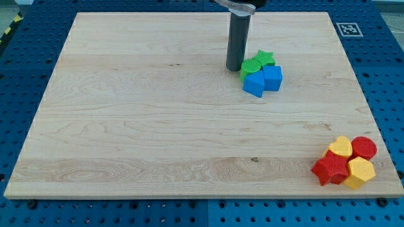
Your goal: Move the arm to the top right of the green star
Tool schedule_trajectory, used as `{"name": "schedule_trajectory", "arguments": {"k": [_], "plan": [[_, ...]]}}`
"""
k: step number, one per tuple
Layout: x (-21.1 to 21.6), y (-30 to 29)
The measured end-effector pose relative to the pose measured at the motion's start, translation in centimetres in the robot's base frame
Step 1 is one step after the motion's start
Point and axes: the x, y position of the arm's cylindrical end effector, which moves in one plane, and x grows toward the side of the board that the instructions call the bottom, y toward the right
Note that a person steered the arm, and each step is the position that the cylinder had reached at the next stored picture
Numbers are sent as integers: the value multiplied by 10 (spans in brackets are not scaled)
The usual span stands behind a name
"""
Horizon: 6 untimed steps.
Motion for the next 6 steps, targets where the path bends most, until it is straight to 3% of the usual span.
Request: {"name": "schedule_trajectory", "arguments": {"k": [2,3,4,5,6], "plan": [[-11,-32],[-59,-40],[-92,25],[-86,148],[-41,270]]}}
